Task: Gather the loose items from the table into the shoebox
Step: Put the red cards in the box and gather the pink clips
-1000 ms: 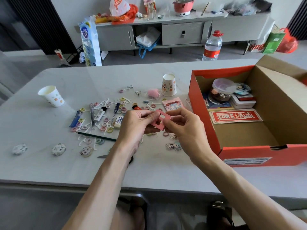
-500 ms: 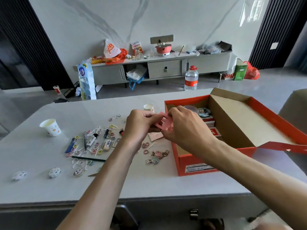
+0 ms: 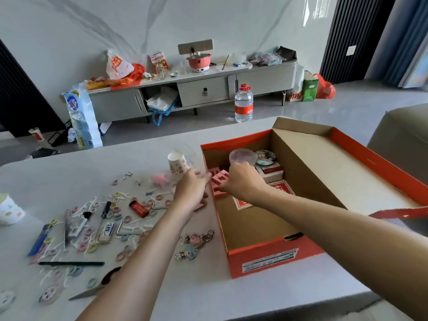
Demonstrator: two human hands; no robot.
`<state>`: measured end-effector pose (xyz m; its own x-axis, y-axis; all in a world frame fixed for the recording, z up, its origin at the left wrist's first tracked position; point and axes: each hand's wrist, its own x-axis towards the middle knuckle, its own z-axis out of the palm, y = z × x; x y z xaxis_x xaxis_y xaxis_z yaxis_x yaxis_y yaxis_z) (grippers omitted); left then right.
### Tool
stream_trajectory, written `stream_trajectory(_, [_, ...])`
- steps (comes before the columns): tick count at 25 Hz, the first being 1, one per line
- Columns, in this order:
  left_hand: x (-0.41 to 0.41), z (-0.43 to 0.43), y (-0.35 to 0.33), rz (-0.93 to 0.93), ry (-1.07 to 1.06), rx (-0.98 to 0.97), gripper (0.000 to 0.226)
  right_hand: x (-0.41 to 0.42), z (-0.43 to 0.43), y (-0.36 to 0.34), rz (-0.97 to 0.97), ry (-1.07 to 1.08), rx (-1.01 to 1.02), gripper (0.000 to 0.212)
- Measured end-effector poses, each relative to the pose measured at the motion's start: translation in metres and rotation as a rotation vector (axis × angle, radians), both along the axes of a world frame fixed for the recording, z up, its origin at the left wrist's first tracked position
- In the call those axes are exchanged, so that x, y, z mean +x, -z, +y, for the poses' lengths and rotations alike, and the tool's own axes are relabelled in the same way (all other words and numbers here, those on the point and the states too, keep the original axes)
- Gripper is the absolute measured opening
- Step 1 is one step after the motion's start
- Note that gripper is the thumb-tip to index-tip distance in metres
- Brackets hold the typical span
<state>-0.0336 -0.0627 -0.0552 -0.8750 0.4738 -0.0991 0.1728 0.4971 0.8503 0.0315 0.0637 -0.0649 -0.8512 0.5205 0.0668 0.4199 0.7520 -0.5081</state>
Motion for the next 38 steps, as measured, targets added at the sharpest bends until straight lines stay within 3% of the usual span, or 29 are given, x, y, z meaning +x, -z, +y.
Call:
stream_trajectory(4, [-0.009, -0.002, 0.031, 0.080, 0.108, 0.019, 0.042, -0.042, 0.009, 0.041, -0.060, 0.012, 0.089, 0.034])
stream_trajectory(7, [-0.009, -0.004, 0.039, 0.079, 0.177, 0.057, 0.049, -0.052, 0.012, 0.055, -0.118, -0.028, 0.177, 0.014])
stream_trajectory(9, [-0.011, -0.005, 0.042, 0.048, 0.195, 0.058, 0.051, -0.054, 0.010, 0.062, -0.122, -0.035, 0.218, 0.014])
stream_trajectory(13, [-0.014, -0.009, 0.043, -0.078, 0.199, 0.139, 0.048, -0.053, 0.013, 0.065, -0.083, -0.031, 0.215, 0.012])
stream_trajectory(17, [-0.014, -0.009, 0.046, -0.077, 0.199, 0.155, 0.045, -0.049, 0.018, 0.067, -0.047, -0.058, 0.181, 0.005])
stream_trajectory(29, [-0.013, -0.009, 0.041, -0.277, 0.221, 0.271, 0.036, -0.083, 0.014, 0.071, -0.031, 0.078, 0.230, 0.014])
stream_trajectory(38, [-0.013, -0.011, 0.039, -0.305, 0.229, 0.268, 0.035, -0.101, 0.021, 0.071, -0.019, 0.128, 0.206, 0.019])
